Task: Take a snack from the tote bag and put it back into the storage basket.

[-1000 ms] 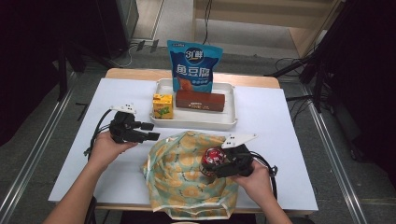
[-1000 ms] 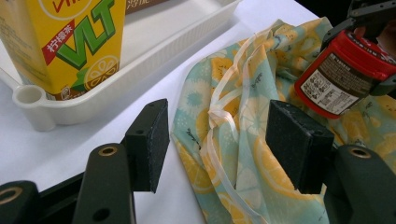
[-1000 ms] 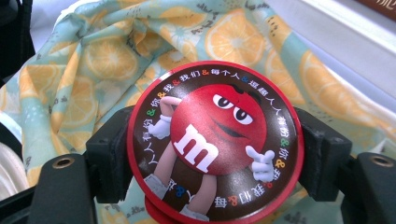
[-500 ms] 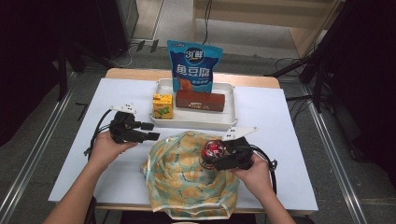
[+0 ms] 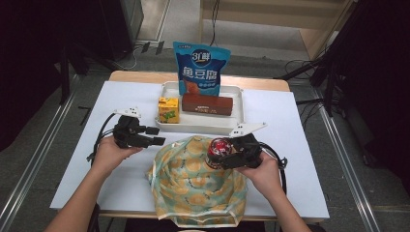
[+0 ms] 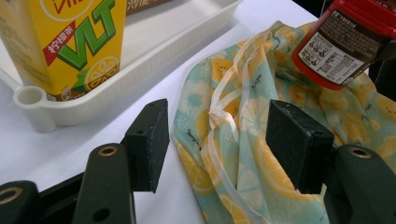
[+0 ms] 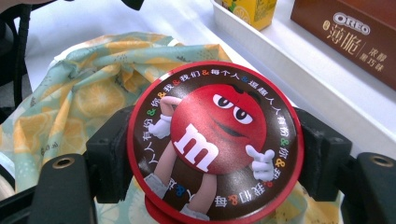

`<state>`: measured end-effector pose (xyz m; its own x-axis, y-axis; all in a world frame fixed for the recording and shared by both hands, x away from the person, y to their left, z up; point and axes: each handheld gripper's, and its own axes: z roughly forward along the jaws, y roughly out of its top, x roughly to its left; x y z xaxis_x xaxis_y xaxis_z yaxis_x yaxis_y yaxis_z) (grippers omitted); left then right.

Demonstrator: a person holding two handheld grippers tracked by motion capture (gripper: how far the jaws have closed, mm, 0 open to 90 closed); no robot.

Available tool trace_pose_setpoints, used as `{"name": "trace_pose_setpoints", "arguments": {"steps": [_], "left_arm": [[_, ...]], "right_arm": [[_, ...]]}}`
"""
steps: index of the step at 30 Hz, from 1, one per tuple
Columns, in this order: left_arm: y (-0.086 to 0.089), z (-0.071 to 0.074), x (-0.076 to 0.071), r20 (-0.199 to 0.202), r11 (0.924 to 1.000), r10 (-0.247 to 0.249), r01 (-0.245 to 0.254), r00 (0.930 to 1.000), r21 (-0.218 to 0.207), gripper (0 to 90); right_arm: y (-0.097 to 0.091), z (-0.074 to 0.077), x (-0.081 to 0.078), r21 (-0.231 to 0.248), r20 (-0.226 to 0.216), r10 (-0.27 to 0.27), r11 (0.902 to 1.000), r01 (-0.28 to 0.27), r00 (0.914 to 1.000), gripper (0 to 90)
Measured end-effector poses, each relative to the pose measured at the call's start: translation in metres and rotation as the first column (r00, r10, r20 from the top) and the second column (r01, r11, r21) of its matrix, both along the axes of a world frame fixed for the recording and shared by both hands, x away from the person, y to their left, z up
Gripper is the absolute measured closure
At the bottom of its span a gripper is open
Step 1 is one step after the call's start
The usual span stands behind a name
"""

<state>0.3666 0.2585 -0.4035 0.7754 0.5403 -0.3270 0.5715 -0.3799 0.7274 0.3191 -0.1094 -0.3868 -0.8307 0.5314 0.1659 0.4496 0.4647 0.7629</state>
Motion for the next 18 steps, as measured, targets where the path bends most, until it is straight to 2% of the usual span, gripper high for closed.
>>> {"name": "trace_pose_setpoints", "arguments": {"steps": [18], "left_arm": [[0.002, 0.001, 0.0, -0.001, 0.9999, 0.0, 0.0, 1.0, -0.015, 39.9]], "right_arm": [[0.0, 0.018, 0.012, -0.009, 0.009, -0.005, 0.9999, 0.005, 0.9999, 26.3]]}}
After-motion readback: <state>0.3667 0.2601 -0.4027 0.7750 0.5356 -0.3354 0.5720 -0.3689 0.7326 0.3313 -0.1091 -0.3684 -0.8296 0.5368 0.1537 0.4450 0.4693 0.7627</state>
